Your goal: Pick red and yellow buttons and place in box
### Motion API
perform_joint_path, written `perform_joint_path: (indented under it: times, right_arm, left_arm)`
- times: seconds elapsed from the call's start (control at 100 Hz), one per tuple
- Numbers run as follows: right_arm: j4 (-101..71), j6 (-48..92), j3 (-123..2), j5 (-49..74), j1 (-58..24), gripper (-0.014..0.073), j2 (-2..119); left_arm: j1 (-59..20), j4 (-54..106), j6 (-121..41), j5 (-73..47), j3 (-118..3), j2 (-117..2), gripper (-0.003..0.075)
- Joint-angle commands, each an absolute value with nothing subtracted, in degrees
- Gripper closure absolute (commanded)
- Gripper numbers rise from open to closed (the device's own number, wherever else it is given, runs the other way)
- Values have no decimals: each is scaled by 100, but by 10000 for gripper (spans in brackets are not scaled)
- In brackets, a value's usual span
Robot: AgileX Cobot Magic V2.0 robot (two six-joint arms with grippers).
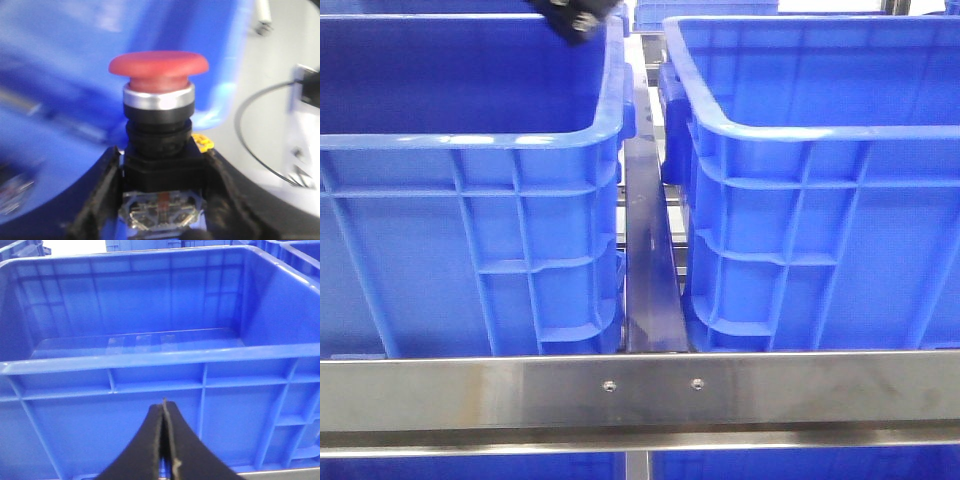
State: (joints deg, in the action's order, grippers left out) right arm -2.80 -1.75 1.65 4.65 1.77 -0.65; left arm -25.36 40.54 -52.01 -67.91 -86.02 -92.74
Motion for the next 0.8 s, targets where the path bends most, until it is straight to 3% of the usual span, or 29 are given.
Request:
perform_joint_path:
  times: [0.0,0.63,0.79]
  right_arm:
    - [-225,-139,73,38,174,654,-196]
    - [-230,-139,68,-135,166,654,-196]
    - [-255,-139,-208,395,167,654,-191]
  left_arm:
    - [-2816,4441,-5236,-6727,-8783,-9129,587]
    - [-2913,4436,-5236,-6741,-8783,-9157,587]
    - [-2913,4436,-5236,-6749,-8783,-9157,587]
